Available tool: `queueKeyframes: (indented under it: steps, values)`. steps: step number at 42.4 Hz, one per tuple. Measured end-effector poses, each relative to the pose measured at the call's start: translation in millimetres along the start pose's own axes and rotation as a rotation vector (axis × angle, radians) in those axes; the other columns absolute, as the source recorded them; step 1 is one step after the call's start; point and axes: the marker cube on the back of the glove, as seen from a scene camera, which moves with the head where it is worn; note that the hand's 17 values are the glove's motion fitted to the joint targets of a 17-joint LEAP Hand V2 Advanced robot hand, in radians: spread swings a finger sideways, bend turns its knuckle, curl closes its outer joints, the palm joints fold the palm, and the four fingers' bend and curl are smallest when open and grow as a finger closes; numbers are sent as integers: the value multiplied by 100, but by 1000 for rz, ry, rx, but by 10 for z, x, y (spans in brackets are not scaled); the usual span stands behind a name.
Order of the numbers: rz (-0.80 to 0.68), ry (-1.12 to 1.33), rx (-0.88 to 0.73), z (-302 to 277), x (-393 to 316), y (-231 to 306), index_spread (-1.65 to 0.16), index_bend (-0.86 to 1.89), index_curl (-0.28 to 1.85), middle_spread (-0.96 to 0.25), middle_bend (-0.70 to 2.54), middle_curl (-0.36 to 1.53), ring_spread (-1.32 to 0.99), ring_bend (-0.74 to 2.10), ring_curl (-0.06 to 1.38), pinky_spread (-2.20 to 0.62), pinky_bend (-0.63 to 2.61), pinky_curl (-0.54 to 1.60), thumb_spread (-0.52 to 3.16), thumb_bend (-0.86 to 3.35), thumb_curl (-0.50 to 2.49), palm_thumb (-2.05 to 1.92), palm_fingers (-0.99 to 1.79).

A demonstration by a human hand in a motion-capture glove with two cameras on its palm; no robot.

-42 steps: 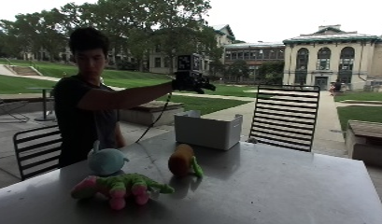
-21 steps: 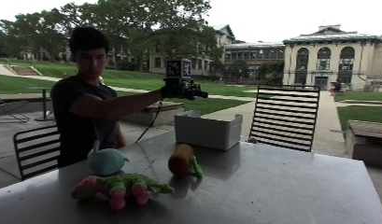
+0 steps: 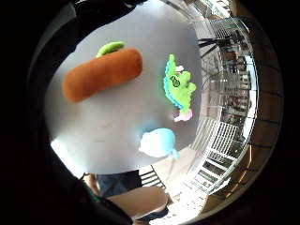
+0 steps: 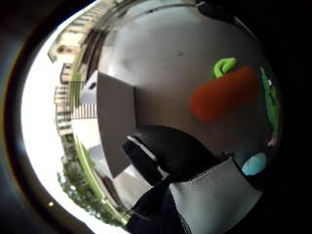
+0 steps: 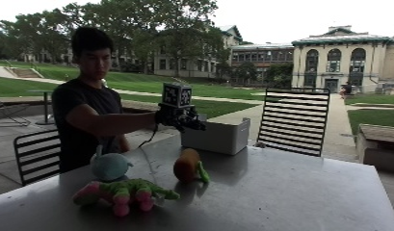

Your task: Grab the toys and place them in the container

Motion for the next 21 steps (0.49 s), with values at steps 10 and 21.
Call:
queueKeyframes:
  steps: [10,21]
  values:
    - [-37,27,-70,390,221,-107,-27,20,36,-16,18,30,-12,14,11,5,71,35,99,-7,18,-9,-5]
    - [-10,31,-161,769,313,-158,-31,20,39,-17,16,30,-9,13,10,7,81,38,95,-7,19,-8,-8]
